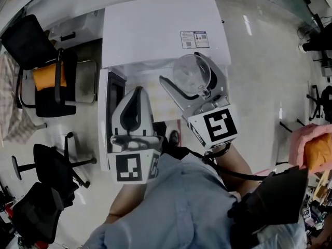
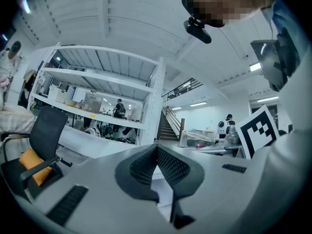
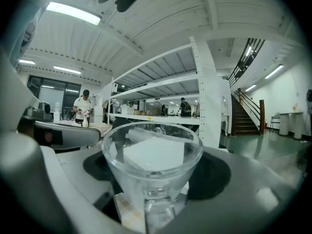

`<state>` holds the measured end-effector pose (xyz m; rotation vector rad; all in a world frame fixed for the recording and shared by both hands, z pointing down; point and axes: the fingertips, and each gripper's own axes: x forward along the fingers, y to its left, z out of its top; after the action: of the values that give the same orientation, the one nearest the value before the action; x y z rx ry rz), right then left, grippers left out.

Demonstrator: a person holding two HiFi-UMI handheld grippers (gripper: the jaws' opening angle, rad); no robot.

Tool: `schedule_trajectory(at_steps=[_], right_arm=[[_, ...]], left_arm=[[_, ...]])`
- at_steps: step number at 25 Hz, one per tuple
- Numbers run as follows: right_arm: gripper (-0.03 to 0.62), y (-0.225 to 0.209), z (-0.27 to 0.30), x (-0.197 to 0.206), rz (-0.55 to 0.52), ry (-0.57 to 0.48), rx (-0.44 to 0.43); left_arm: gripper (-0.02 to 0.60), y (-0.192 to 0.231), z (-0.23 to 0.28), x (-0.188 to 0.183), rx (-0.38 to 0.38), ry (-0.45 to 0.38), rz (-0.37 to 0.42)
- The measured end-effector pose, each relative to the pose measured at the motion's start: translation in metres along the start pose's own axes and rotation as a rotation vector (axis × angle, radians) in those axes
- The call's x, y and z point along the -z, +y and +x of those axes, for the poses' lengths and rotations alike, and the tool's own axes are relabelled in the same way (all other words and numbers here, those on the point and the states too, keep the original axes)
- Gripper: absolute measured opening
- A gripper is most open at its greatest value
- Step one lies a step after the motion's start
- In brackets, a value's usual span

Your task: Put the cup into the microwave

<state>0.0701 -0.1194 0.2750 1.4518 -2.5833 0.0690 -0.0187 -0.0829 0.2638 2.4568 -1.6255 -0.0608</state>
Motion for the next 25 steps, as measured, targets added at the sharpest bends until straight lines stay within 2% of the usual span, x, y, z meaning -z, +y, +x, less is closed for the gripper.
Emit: schedule_trajectory(at_steps=[6, 11, 18, 22, 25], right_arm=[[0.393, 0.014, -0.039, 0.038, 0.022, 0.038, 0.016], [0.393, 0.028, -0.045, 0.075, 0.046, 0.064, 0.01], [0.393, 0.04, -0.026, 0.125, 0.088, 0.101, 0.004], [0.393, 0.044, -0.013, 0.143, 0.087, 0.107, 0.002], [0.393, 0.046, -0.002, 0.153, 0.087, 0.115, 0.0]], left_arm=[[0.006, -0.028, -0.033, 0.024, 0.032, -0.003, 0.023], [0.008, -0.043, -0.047, 0.067, 0.085, 0.08, 0.02], [0.008, -0.029, -0.05, 0.101, 0.091, 0.102, 0.064], [0.008, -0.019, -0.045, 0.112, 0.093, 0.093, 0.114], [0.008, -0.014, -0.04, 0.119, 0.094, 0.09, 0.114]])
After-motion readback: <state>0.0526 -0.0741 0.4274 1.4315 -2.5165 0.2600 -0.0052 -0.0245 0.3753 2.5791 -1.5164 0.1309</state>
